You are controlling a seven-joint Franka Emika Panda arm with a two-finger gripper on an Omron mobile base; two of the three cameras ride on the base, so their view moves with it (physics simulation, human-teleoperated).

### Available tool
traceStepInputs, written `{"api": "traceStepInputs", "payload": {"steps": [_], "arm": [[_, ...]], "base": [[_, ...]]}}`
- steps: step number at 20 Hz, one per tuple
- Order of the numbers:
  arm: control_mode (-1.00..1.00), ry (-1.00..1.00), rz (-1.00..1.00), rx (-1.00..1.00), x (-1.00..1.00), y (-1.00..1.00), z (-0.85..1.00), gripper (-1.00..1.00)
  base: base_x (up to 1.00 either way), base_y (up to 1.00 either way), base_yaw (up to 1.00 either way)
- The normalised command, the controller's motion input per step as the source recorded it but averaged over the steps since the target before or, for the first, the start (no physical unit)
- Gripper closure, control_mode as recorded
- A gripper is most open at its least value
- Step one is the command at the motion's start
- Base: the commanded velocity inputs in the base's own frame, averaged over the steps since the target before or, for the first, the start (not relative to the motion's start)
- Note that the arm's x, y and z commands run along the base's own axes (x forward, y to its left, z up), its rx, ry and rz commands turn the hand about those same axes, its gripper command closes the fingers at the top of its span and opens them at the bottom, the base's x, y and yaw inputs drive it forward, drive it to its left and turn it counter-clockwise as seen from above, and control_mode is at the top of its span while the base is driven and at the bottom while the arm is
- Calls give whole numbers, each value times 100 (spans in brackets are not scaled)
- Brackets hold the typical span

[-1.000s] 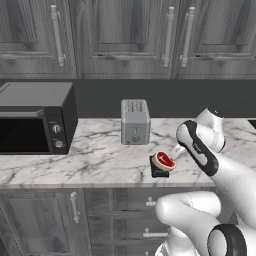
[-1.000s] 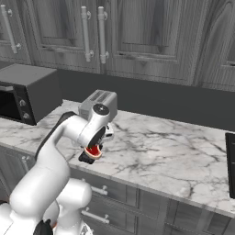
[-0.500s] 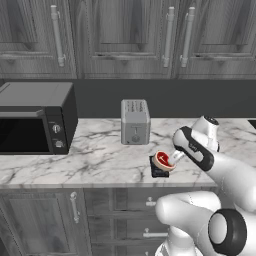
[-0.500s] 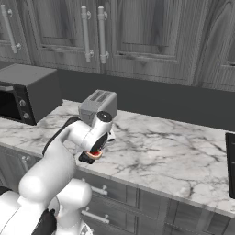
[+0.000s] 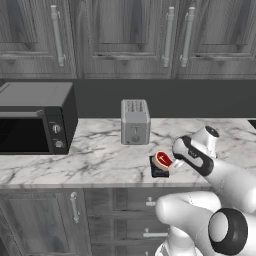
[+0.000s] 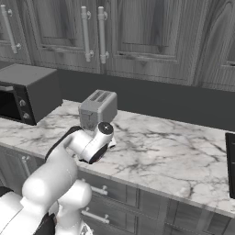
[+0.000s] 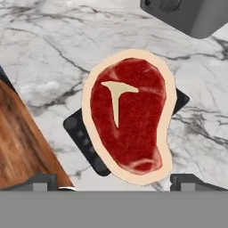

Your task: Take the steak from the fridge and place it on the digital scale on the counter by the fridge. Wait a few seconds for a reading, then move it to the plate on the dining counter.

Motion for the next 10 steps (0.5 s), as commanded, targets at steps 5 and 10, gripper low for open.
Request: {"api": "traceStepInputs", "payload": {"steps": [5,10], "arm": [[-100,-3,1,0,19,0,-7,-100],[-100,0,0,0,23,0,-3,-100]], "base": [[0,0,0],[0,0,0]]}}
